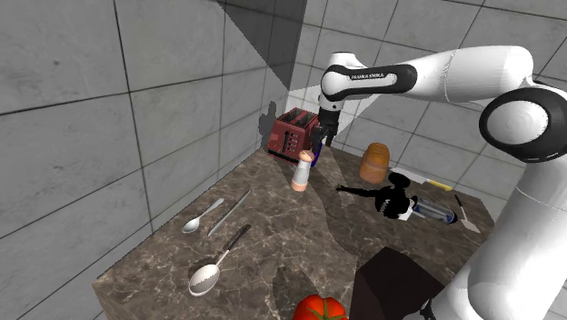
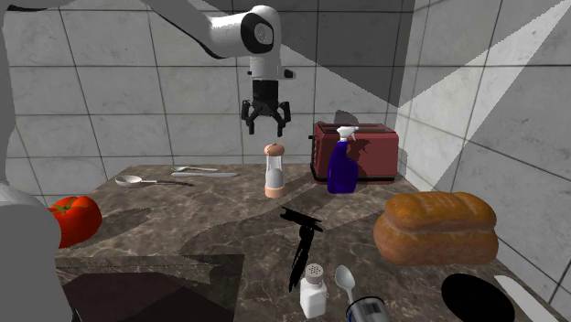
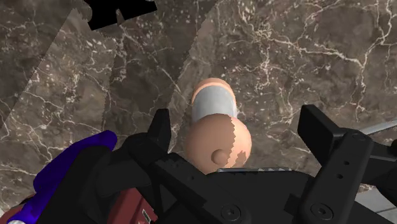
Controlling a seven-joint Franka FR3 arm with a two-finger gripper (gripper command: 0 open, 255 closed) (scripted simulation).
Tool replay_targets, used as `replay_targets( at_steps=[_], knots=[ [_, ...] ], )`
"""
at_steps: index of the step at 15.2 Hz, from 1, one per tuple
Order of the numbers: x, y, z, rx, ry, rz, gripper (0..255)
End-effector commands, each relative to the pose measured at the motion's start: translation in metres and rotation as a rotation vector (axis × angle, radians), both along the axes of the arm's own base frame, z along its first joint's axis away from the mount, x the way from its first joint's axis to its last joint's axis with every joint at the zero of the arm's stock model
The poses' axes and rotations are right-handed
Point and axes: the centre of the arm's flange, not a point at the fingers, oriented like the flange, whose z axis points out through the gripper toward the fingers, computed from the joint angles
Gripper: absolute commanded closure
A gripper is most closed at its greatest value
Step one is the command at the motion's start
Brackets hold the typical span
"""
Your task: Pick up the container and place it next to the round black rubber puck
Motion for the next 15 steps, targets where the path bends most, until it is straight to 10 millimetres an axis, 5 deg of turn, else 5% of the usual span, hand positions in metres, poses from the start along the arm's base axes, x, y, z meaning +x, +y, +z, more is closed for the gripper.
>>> replay_targets(
  at_steps=[1,5,15],
  knots=[
    [0.025,0.001,-0.011,0.002,0.002,0.014,0],
    [0.075,0.005,-0.028,0.006,0.005,0.041,0],
    [0.071,0.004,-0.068,0.006,0.005,0.041,0]
  ],
)
